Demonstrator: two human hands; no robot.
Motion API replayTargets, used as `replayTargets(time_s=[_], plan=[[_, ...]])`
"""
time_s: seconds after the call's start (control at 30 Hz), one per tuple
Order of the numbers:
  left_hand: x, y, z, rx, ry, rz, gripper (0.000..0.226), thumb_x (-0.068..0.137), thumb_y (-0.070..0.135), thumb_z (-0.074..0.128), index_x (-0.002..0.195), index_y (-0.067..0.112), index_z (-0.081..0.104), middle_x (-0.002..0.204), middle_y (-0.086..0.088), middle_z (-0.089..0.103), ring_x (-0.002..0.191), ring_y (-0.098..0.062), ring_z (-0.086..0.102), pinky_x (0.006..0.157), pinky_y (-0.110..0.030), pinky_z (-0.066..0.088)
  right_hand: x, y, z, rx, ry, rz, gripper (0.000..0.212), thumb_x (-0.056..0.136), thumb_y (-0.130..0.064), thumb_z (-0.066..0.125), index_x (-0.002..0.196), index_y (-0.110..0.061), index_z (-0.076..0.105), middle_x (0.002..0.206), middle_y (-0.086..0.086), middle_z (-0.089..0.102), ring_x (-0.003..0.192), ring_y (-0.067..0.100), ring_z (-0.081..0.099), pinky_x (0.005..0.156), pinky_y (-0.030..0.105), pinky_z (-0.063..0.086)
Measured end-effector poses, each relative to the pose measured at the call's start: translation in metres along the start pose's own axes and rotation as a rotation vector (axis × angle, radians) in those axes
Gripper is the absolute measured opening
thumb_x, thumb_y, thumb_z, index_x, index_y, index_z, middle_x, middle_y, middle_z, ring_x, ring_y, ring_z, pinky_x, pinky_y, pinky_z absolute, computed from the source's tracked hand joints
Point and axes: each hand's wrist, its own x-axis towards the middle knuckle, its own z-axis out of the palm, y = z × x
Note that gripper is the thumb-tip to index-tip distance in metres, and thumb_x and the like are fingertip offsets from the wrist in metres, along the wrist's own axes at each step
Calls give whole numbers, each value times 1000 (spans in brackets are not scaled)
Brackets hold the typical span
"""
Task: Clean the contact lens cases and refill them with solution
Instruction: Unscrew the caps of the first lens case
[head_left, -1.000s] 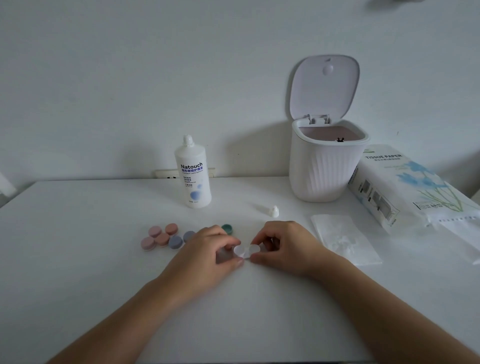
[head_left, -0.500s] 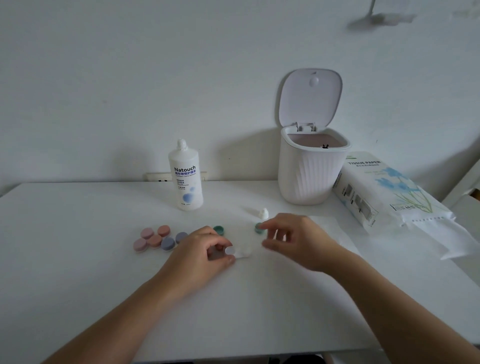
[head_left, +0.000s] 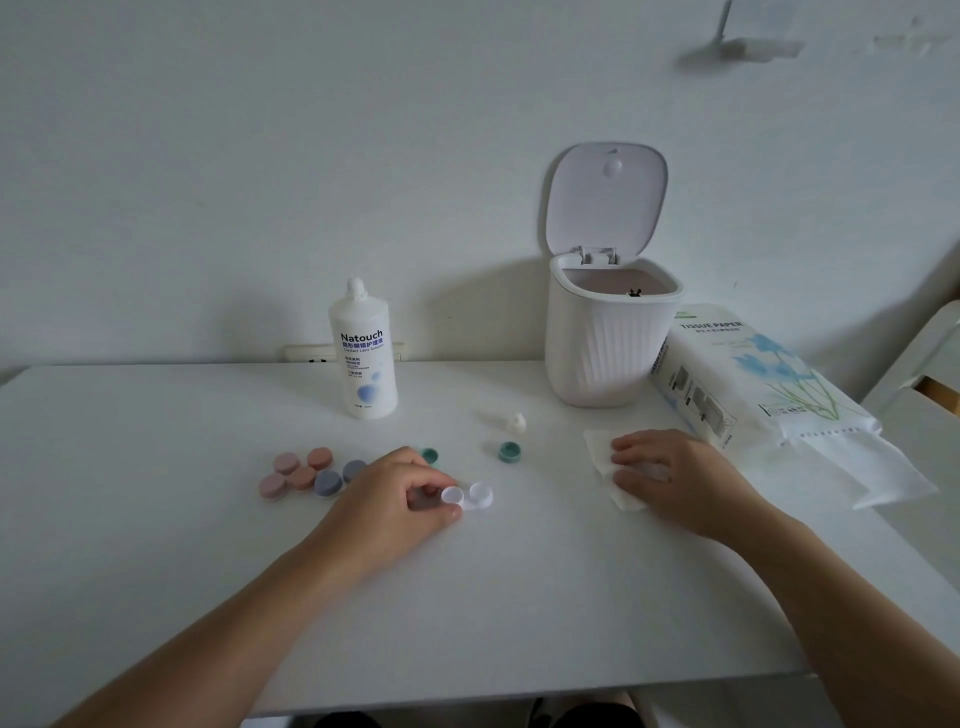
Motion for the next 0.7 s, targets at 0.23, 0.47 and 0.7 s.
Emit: replayTargets(time_s=[0.23, 0.47, 0.7], plan=[[2, 3, -2, 13, 4, -38, 5, 80, 36, 78, 83, 39, 76, 88, 22, 56, 68, 1, 56, 63, -8, 40, 11, -5, 6, 216, 122, 79, 12, 86, -28, 77, 80, -38, 76, 79, -31, 70, 82, -6, 63, 68, 4, 41], [8, 13, -8, -30, 31, -79, 10, 81, 31, 81, 77, 38, 75, 62, 27, 57, 52, 1, 49, 51, -9, 37, 23, -4, 0, 850, 28, 195, 14, 82, -34, 79, 93, -26, 82, 87, -5, 78, 79, 4, 69, 72, 25, 49], [20, 34, -20, -40, 31, -113, 4, 83, 36, 79, 81, 37, 75, 47, 19, 50, 45, -3, 42, 43, -9, 31, 24, 7, 4, 1133, 47, 240, 16, 86, -24, 72, 87, -10, 79, 80, 7, 72, 71, 17, 66, 62, 27, 52]])
